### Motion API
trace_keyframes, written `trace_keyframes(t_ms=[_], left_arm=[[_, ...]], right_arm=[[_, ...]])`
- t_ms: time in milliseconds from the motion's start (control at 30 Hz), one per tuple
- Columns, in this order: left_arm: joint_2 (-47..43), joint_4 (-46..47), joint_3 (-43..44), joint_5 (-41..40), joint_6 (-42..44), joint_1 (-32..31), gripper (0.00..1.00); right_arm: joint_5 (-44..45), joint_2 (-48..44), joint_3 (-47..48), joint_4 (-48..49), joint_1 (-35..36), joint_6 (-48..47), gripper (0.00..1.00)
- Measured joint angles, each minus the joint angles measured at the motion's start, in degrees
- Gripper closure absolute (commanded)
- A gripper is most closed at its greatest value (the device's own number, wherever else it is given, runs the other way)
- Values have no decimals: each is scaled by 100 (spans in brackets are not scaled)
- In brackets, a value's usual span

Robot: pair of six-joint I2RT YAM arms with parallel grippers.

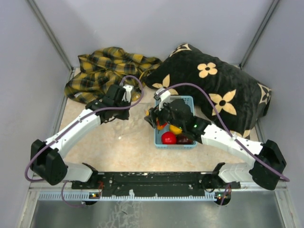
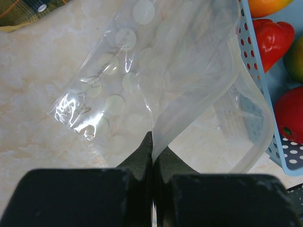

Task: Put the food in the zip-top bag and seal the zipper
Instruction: Place the fake fruit in the zipper food storage bag.

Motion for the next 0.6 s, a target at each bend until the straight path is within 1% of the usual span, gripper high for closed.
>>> trace_keyframes(t_ms=[167,300,400,533,600], left_arm=[[-81,7,-22,179,7,24,100],[-243,35,-50,319,22,46,100],[-326,46,-50,450,24,48,100],[-435,81,-52,654,24,48,100],[-498,96,-63,745,24,48,100]], right_arm=[[-629,205,-334,927,212,74,72],[-1056,647,-380,1582,221,146,71],[-1187,984,-402,2028,236,168,70],[-1215,1377,-389,2256,249,208,68],[-1180,1504,-363,2251,258,216,62]])
